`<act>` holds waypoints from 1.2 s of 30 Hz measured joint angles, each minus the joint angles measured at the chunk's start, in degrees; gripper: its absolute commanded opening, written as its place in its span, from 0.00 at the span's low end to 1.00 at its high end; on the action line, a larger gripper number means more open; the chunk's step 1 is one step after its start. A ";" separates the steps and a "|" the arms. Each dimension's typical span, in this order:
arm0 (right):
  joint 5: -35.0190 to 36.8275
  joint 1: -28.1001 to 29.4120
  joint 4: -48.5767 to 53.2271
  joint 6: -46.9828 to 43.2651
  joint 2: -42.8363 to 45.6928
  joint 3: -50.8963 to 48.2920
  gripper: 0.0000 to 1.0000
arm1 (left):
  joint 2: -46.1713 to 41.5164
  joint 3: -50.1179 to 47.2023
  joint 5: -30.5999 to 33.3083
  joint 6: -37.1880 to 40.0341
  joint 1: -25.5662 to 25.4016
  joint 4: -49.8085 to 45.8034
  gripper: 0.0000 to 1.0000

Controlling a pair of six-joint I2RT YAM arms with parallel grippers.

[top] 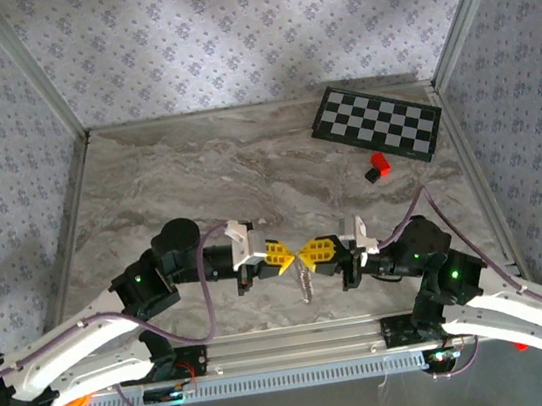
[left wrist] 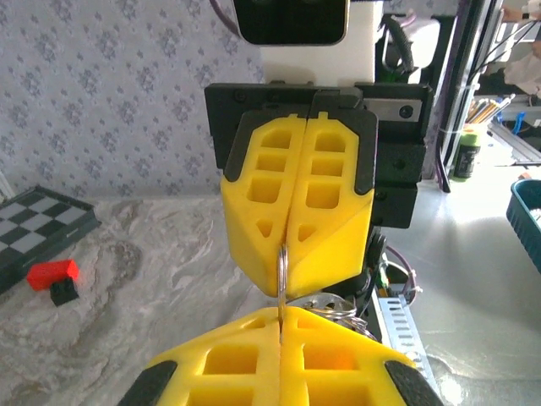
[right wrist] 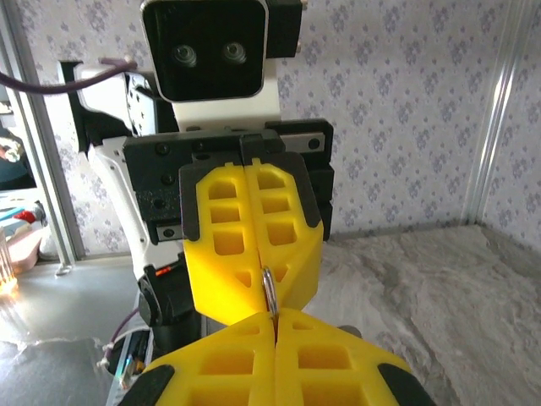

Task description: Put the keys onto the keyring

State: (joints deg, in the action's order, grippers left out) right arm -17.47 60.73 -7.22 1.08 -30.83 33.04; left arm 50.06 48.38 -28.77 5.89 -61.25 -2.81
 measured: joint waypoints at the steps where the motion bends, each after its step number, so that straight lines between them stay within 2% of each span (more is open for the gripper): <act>1: 0.26 0.00 1.03 -0.07 0.07 0.02 0.26 | 0.26 0.37 0.31 0.39 0.00 -1.33 0.00; 4: 2.14 0.04 5.53 -1.05 0.72 0.33 0.42 | 1.11 2.54 1.49 2.19 0.00 -6.05 0.00; 7: 4.39 0.55 10.88 -2.05 1.22 2.08 0.46 | 2.10 5.29 2.93 4.63 0.00 -10.97 0.00; 10: 6.71 1.62 16.13 -3.26 1.16 5.07 0.46 | 3.52 7.96 4.09 7.28 0.00 -16.15 0.00; 14: 9.20 3.41 21.33 -4.96 -0.11 8.11 0.40 | 6.73 11.32 5.05 10.27 0.00 -23.39 0.00; 20: 11.63 6.05 25.53 -6.45 -2.40 8.44 0.40 | 9.66 13.57 5.64 12.76 0.00 -30.14 0.00; 36: 12.74 6.19 24.39 -8.04 -7.61 8.41 0.35 | 12.02 15.54 5.40 14.25 0.00 -35.17 0.00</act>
State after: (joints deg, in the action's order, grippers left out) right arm -4.73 66.92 17.17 -6.96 -38.44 41.45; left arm 62.08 63.92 -23.38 20.14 -61.25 -37.98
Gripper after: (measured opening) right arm 0.357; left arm 0.049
